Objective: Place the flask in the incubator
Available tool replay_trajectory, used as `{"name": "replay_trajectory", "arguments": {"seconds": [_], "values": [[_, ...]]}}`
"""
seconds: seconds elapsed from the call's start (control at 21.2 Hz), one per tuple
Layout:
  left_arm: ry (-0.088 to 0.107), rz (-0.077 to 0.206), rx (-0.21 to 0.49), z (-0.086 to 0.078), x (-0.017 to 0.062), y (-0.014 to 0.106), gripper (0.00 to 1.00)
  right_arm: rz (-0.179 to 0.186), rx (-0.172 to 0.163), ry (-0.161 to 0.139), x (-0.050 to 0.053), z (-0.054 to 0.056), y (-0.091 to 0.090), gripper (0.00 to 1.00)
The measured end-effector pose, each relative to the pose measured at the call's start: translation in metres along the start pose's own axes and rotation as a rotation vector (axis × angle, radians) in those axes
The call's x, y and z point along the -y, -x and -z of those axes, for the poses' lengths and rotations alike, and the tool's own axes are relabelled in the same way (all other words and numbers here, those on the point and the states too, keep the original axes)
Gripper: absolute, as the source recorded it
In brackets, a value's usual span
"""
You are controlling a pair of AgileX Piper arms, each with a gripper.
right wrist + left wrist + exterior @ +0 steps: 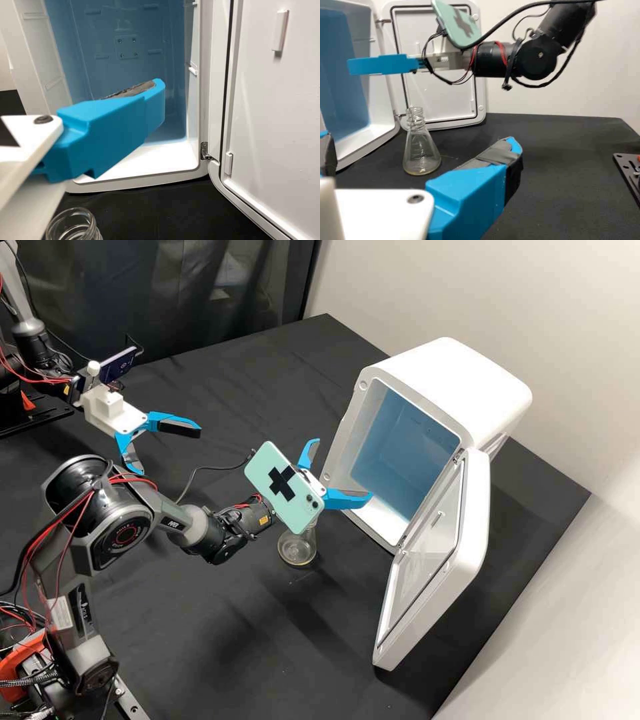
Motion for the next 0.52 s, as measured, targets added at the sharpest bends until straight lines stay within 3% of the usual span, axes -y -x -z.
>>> {"name": "replay_trajectory", "arguments": {"seconds": [0.09, 0.19, 0.38, 0.52], "values": [[0.000, -0.009, 0.003, -0.0006, -0.0019, 0.0005, 1.00, 0.000, 0.000, 0.000, 0.0000, 0.0000, 0.0000, 1.00], [0.016, -0.017, 0.005, -0.0005, -0.0038, 0.0018, 1.00, -0.001, -0.001, 0.000, -0.0001, 0.0001, 0.0000, 1.00], [0.016, -0.019, 0.019, -0.0017, -0.0050, 0.0055, 1.00, -0.002, -0.002, -0.002, -0.0001, 0.0001, 0.0000, 1.00], [0.011, -0.003, 0.019, 0.0004, -0.0022, 0.0089, 1.00, -0.009, -0.003, -0.004, 0.0001, -0.0028, 0.0035, 1.00]]}}
